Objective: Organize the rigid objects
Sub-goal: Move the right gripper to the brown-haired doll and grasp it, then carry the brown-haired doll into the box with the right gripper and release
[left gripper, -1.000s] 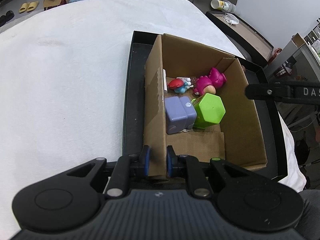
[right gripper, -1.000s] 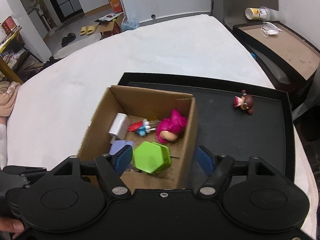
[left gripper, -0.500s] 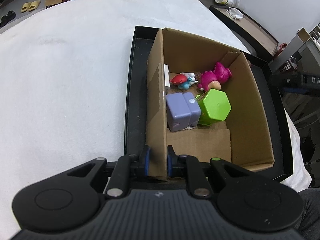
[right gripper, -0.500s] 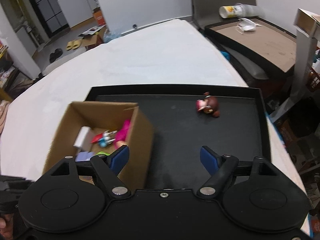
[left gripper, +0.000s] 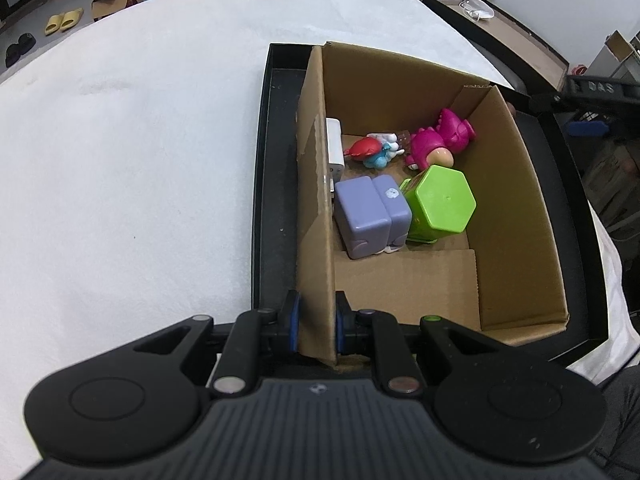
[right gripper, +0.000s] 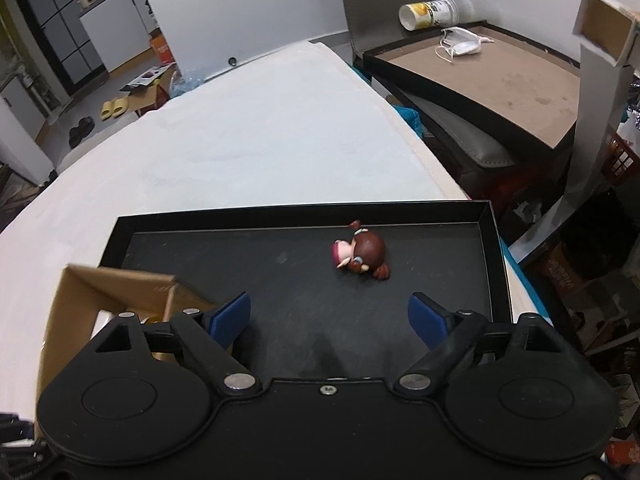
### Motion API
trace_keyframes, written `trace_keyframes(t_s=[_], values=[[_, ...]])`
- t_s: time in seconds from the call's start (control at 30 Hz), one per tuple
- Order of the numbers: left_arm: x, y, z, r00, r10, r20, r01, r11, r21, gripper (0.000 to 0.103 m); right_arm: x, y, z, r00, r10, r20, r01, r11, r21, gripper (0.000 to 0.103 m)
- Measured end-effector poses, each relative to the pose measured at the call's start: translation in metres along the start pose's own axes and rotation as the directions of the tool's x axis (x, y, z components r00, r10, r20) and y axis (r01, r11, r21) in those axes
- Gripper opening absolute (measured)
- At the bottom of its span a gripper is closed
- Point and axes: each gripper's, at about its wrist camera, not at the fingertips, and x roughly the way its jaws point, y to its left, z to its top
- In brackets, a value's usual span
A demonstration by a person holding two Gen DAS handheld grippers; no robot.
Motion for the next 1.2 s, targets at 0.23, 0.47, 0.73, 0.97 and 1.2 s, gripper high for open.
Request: trace_keyframes(t_s=[0.23, 0.47, 0.73, 0.97, 1.2], values=[[0.005, -0.003, 0.002, 1.0, 0.019, -0.016, -0.019, 1.0, 0.007, 0.016, 0.026, -0.007, 0.016, 1.0, -0.023, -0.021, 0.023, 1.0, 0.009, 0.086], [0.008, -0.004, 0.004, 0.999, 0.026, -0.022, -0.026, 1.0, 0.012, 0.016, 0.051, -0.009, 0.031, 0.997, -0.045, -0.056, 0.045, 0.999, 0.008, 0.089], [0.01, -0.006, 0.006, 0.999, 0.032, -0.028, -0.031, 0.999, 0.012, 0.016, 0.078, -0.006, 0.043, 0.989, -0.06, -0.135, 0.061, 0.998, 0.006, 0.089], [0.01, -0.007, 0.005, 0.999, 0.034, -0.025, -0.033, 0.999, 0.016, 0.016, 0.08, -0.008, 0.036, 0.982, -0.06, -0.177, 0.066, 0.997, 0.03, 0.043], [0.007, -0.003, 0.004, 1.0, 0.022, -0.021, -0.022, 1.0, -0.002, 0.016, 0.051, -0.003, 0.033, 0.987, -0.019, -0.157, 0.024, 0.999, 0.033, 0.043]])
